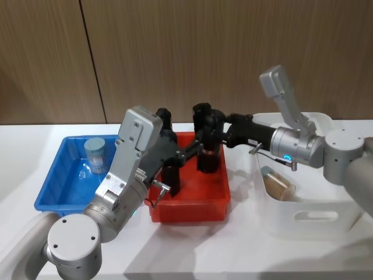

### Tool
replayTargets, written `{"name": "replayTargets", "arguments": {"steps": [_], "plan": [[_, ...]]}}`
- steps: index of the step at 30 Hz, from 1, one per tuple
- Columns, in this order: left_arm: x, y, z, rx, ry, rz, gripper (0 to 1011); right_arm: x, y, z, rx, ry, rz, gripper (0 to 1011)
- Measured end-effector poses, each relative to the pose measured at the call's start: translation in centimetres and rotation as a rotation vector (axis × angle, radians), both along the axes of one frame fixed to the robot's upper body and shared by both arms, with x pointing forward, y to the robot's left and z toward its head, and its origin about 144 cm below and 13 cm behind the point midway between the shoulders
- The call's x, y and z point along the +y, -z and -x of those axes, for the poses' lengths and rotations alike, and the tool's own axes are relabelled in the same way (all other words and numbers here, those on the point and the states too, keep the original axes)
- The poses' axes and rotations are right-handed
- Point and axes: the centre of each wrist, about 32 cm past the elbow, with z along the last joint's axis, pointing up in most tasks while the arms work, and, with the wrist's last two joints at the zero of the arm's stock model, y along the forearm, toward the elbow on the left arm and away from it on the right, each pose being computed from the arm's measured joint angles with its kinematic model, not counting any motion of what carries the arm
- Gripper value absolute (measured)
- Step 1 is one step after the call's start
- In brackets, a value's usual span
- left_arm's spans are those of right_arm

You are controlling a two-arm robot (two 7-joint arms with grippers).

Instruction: Pick the cotton swabs from the blue box and place them into the white box.

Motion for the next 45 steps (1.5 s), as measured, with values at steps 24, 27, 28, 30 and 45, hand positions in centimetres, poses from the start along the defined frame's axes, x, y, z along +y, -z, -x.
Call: {"name": "replayTargets", "arguments": {"steps": [24,27,28,30,45], "plan": [[0.0,0.0,0.0,0.0,0.0,0.0,1004,-4.2,-2.5,-0.3,-0.054,0.072,-0.079,550],[0.0,0.0,0.0,0.0,0.0,0.0,1004,-4.8,-3.0,-0.1,-0.055,0.077,-0.08,550],[0.0,0.0,0.0,0.0,0.0,0.0,1004,-5.2,-3.2,0.0,-0.058,0.08,-0.079,550],[0.0,0.0,0.0,0.0,0.0,0.0,1004,-5.5,-3.4,0.1,-0.059,0.083,-0.077,550],[0.0,0.0,0.0,0.0,0.0,0.0,1004,-8.9,-6.2,1.0,-0.11,0.145,-0.076,550]]}}
